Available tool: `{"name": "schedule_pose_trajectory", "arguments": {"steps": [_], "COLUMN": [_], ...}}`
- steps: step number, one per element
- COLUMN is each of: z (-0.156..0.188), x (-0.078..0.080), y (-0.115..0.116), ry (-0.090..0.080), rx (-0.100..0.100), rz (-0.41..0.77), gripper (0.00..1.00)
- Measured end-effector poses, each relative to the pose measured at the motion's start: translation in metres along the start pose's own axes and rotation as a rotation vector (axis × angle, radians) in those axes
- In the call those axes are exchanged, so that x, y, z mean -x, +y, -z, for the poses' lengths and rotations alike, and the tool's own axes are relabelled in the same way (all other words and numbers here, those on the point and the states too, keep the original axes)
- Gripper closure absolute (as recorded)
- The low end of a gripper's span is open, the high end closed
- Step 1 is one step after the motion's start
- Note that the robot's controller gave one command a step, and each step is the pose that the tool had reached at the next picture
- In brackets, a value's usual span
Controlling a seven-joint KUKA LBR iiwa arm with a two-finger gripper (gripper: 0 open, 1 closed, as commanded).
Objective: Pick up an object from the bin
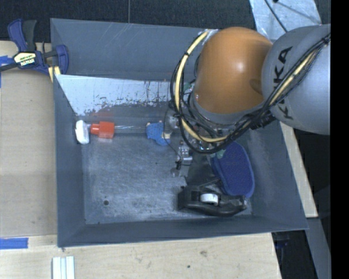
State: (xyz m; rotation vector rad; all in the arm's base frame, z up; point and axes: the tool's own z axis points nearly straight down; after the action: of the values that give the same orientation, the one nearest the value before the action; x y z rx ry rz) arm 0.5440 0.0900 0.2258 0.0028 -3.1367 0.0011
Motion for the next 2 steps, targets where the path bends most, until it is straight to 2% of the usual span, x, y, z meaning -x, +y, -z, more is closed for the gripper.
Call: {"name": "schedule_pose_trajectory", "arguments": {"steps": [1, 2], "z": [-0.153, -0.124], "x": [0.072, 0.068], "y": [-0.022, -0.011], "ry": [-0.023, -0.011], "rx": [0.004, 0.003], "rz": [-0.200, -0.295], "gripper": [0.00, 0.00]}}
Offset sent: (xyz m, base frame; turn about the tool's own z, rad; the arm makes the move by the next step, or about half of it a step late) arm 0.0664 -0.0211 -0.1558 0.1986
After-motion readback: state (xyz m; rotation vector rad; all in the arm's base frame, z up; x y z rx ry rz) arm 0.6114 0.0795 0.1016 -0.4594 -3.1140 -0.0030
